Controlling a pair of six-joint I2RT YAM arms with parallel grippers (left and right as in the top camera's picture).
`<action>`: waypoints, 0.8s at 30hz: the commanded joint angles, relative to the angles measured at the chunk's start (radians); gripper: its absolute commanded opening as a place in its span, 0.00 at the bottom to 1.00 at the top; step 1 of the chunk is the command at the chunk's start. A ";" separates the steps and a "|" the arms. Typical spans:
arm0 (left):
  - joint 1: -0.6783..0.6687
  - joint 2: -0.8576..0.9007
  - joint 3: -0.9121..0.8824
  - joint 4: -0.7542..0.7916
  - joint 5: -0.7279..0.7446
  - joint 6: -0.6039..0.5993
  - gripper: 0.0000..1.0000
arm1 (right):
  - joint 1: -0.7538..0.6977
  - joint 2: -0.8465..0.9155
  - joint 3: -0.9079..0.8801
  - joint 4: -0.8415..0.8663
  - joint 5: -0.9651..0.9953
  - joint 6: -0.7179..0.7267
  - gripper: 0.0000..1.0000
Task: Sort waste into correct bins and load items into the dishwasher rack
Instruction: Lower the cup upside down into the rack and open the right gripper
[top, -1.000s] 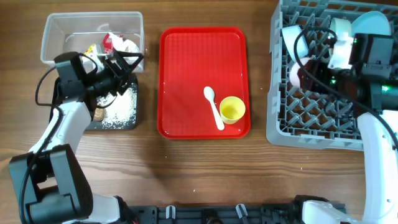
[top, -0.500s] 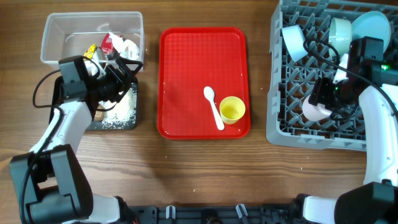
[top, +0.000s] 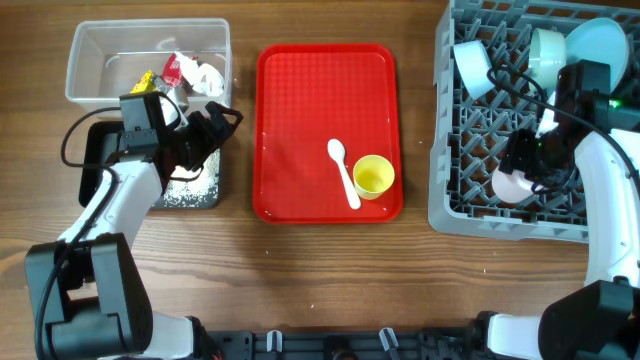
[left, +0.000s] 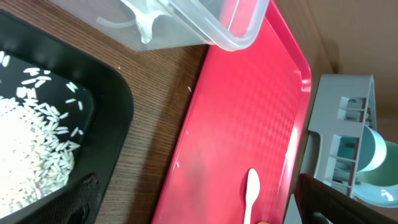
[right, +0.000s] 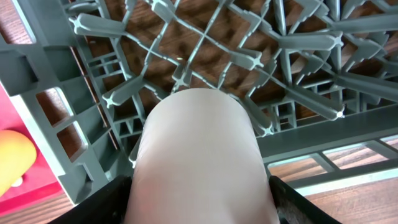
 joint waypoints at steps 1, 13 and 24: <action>-0.005 -0.002 0.002 -0.005 -0.018 0.031 1.00 | -0.002 0.023 -0.040 0.018 -0.005 0.005 0.28; -0.005 -0.002 0.002 -0.005 -0.018 0.030 1.00 | -0.002 0.134 -0.041 0.051 -0.013 0.008 0.97; -0.005 -0.002 0.002 -0.005 -0.018 0.031 1.00 | -0.002 0.064 0.106 -0.063 -0.031 0.008 0.89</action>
